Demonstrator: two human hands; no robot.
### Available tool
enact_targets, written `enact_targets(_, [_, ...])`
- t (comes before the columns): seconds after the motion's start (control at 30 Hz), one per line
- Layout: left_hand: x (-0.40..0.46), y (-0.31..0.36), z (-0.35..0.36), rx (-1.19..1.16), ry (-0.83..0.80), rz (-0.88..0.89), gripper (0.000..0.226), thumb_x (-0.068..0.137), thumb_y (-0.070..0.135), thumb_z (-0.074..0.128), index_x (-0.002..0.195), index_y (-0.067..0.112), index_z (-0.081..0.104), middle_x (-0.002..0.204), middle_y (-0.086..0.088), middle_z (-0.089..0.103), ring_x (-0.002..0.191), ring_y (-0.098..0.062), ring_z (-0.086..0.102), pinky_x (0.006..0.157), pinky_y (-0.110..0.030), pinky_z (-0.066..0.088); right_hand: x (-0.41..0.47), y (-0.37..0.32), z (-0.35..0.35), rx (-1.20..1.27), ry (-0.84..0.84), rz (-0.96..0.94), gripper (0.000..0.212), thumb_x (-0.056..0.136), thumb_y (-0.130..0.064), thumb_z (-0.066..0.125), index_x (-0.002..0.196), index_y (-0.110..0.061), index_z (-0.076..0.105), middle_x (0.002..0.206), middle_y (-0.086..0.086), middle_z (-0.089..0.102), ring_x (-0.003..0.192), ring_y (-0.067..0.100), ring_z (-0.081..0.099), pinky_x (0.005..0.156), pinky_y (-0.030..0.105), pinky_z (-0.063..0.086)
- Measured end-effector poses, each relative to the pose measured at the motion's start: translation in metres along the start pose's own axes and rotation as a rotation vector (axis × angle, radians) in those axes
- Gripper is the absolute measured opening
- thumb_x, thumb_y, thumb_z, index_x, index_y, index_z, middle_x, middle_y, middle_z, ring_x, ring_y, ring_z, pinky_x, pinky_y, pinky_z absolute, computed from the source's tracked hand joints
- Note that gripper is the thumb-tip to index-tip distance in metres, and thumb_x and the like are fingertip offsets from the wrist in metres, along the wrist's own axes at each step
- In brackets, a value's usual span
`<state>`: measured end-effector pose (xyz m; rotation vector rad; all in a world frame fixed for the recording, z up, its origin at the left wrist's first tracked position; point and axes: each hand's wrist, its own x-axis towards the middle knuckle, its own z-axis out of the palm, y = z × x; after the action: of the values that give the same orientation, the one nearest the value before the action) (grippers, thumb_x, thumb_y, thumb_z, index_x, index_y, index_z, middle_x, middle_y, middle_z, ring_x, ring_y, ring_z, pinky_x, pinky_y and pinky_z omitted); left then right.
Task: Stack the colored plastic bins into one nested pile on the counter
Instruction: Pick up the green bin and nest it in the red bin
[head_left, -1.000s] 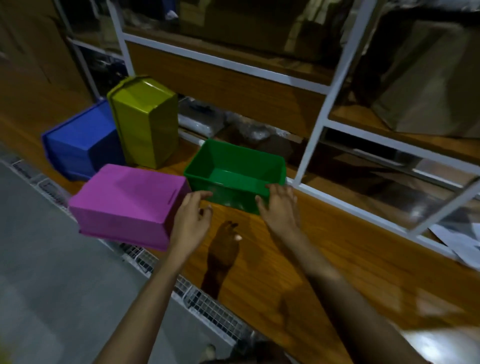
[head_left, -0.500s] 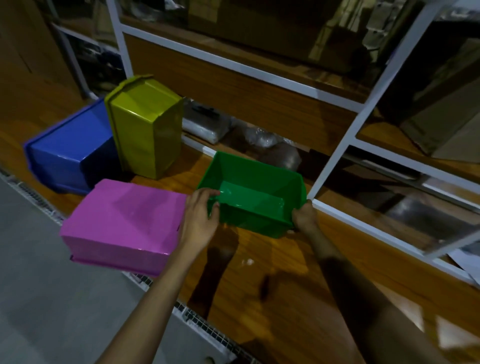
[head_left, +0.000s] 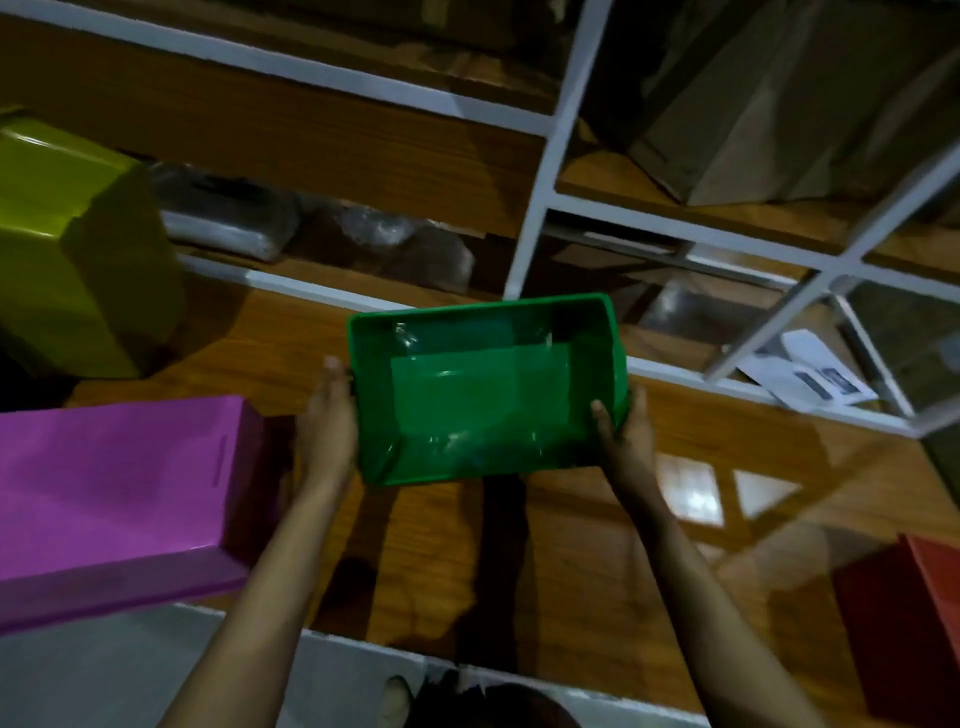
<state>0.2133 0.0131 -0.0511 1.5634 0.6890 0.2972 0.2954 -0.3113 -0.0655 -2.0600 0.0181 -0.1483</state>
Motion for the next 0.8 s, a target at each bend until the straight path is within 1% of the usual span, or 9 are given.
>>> enact_targets(0.17, [-0.005, 0.004, 0.031, -0.516, -0.236, -0.348, 0.076, 0.103, 0.078, 0.019, 0.135, 0.022, 0.058, 0.137, -0.021, 0.069, 0.142, -0.039, 0.055, 0.105, -0.051, 0.047, -0.015, -0.02, -0.085, -0.013, 0.187, -0.114, 0.016, 0.103, -0.015, 0.066, 0.117, -0.023, 0.064, 0.107, 0.003, 0.072, 0.103, 0.029, 0.071, 0.085, 0.062, 0.058])
enact_targets(0.23, [-0.009, 0.005, 0.042, -0.568, -0.392, -0.454, 0.086, 0.095, 0.087, 0.031, 0.145, 0.021, 0.055, 0.141, -0.015, 0.071, 0.139, -0.042, 0.06, 0.106, -0.063, 0.05, -0.019, -0.038, -0.123, -0.118, 0.287, -0.251, 0.038, 0.088, 0.01, 0.06, 0.117, -0.012, 0.068, 0.119, 0.008, 0.071, 0.113, 0.032, 0.066, 0.095, 0.053, 0.056])
enact_targets(0.3, [-0.024, 0.013, 0.062, -0.577, -0.519, -0.488, 0.087, 0.091, 0.085, 0.048, 0.148, 0.02, 0.053, 0.141, -0.014, 0.071, 0.131, -0.045, 0.067, 0.102, -0.071, 0.052, -0.024, -0.05, -0.158, -0.241, 0.385, -0.389, 0.028, 0.078, 0.018, 0.058, 0.097, -0.002, 0.065, 0.134, 0.012, 0.069, 0.123, 0.035, 0.061, 0.102, 0.036, 0.049])
enact_targets(0.37, [-0.049, 0.025, 0.09, -0.593, -0.619, -0.412, 0.069, 0.096, 0.075, 0.054, 0.145, 0.026, 0.056, 0.138, -0.011, 0.074, 0.125, -0.041, 0.072, 0.101, -0.067, 0.057, -0.032, -0.058, -0.19, -0.344, 0.504, -0.492, 0.023, 0.08, 0.019, 0.061, 0.08, -0.002, 0.053, 0.138, 0.013, 0.069, 0.125, 0.039, 0.06, 0.097, 0.038, 0.047])
enact_targets(0.47, [-0.092, 0.044, 0.134, -0.591, -0.651, -0.253, 0.044, 0.108, 0.053, 0.05, 0.142, 0.027, 0.063, 0.138, -0.007, 0.074, 0.128, -0.028, 0.071, 0.096, -0.04, 0.064, -0.053, -0.058, -0.236, -0.38, 0.604, -0.55, 0.028, 0.078, 0.014, 0.067, 0.083, -0.005, 0.047, 0.137, 0.009, 0.07, 0.12, 0.038, 0.062, 0.087, 0.043, 0.049])
enact_targets(0.57, [-0.128, 0.057, 0.176, -0.67, -0.609, -0.127, 0.026, 0.109, 0.022, 0.056, 0.133, 0.021, 0.066, 0.146, -0.007, 0.068, 0.132, -0.025, 0.065, 0.084, -0.032, 0.066, -0.083, -0.045, -0.285, -0.324, 0.634, -0.43, 0.031, 0.082, -0.014, 0.073, 0.108, -0.006, 0.058, 0.138, 0.004, 0.065, 0.126, 0.032, 0.059, 0.092, 0.042, 0.052])
enact_targets(0.63, [-0.161, 0.068, 0.201, -0.623, -0.6, 0.016, 0.023, 0.106, 0.005, 0.054, 0.114, 0.022, 0.067, 0.129, -0.002, 0.073, 0.119, -0.018, 0.069, 0.079, -0.025, 0.063, -0.101, -0.034, -0.323, -0.328, 0.635, -0.263, 0.044, 0.086, -0.027, 0.07, 0.127, -0.016, 0.057, 0.133, 0.006, 0.063, 0.125, 0.027, 0.058, 0.096, 0.046, 0.054])
enact_targets(0.73, [-0.227, 0.086, 0.24, -0.465, -0.619, 0.266, 0.031, 0.104, -0.003, 0.054, 0.115, 0.024, 0.065, 0.126, 0.003, 0.07, 0.116, -0.013, 0.072, 0.087, -0.025, 0.063, -0.126, -0.01, -0.382, -0.194, 0.55, -0.164, 0.032, 0.095, -0.004, 0.066, 0.123, -0.018, 0.059, 0.108, -0.013, 0.067, 0.1, -0.011, 0.065, 0.08, 0.026, 0.058])
enact_targets(0.8, [-0.273, 0.095, 0.267, -0.413, -0.593, 0.379, 0.033, 0.105, 0.0, 0.055, 0.118, 0.029, 0.064, 0.134, 0.003, 0.067, 0.123, -0.015, 0.071, 0.089, -0.025, 0.062, -0.142, 0.007, -0.423, -0.12, 0.55, -0.138, 0.033, 0.097, 0.002, 0.063, 0.12, -0.022, 0.062, 0.102, -0.023, 0.069, 0.092, -0.019, 0.066, 0.074, 0.021, 0.058])
